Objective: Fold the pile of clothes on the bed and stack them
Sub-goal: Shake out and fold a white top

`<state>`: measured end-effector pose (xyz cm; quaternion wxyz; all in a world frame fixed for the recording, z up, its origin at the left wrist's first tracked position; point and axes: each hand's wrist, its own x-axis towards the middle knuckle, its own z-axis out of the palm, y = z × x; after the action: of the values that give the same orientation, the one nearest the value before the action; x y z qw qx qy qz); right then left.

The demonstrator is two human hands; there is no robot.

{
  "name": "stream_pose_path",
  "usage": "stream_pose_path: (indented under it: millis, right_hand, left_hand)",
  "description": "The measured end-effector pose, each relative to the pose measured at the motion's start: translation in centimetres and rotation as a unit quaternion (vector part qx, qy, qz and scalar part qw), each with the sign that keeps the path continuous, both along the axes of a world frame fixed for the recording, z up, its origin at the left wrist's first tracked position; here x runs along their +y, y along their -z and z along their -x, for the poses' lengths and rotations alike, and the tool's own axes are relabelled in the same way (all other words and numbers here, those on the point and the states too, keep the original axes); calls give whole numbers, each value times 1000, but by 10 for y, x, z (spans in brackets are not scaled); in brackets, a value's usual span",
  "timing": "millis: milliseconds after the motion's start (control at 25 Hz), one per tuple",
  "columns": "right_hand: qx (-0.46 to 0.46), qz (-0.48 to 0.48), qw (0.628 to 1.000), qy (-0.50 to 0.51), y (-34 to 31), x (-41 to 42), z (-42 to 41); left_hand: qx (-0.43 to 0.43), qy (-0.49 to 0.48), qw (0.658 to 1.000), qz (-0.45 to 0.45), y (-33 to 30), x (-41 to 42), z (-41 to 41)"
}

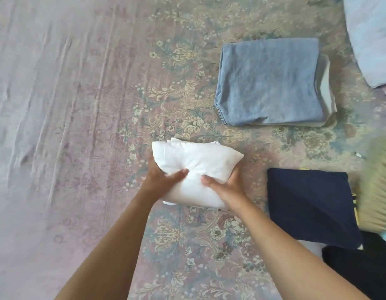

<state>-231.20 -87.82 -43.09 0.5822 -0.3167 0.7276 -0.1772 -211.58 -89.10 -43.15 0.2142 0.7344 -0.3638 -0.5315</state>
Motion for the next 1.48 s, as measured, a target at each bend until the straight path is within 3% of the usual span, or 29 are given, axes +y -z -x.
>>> stream_pose_path:
  millis: [240, 360, 600, 720, 1000, 1160, 1320, 1480]
  right_hand:
    - [-93, -31, 988, 115, 8, -9, -1]
    - [-142, -65, 973, 168, 7, -3, -10]
    - [-226, -168, 955, 94, -2, -3, 13]
    - [-243, -158, 954, 79, -17, 10, 31]
    - [-171, 24, 982, 75, -103, 42, 139]
    - [-99, 7, 992, 82, -120, 47, 236]
    - [-27, -66, 994, 80, -82, 58, 281]
    - [19, -4, 995, 102, -65, 59, 289]
  left_hand:
    - [140, -15, 981, -134, -4, -7, -10]
    - [159, -6, 973, -165, -11, -11, -15]
    - [163, 8, 960, -226, -18, -11, 0]
    - [156, -7, 966, -208, -31, 1, 15]
    - [249, -2, 958, -143, -84, 37, 117]
    - [315, 1, 940, -129, -83, 46, 214]
    - [216, 6, 962, -168, -36, 67, 276]
    - [162, -13, 978, -130, -15, 68, 276]
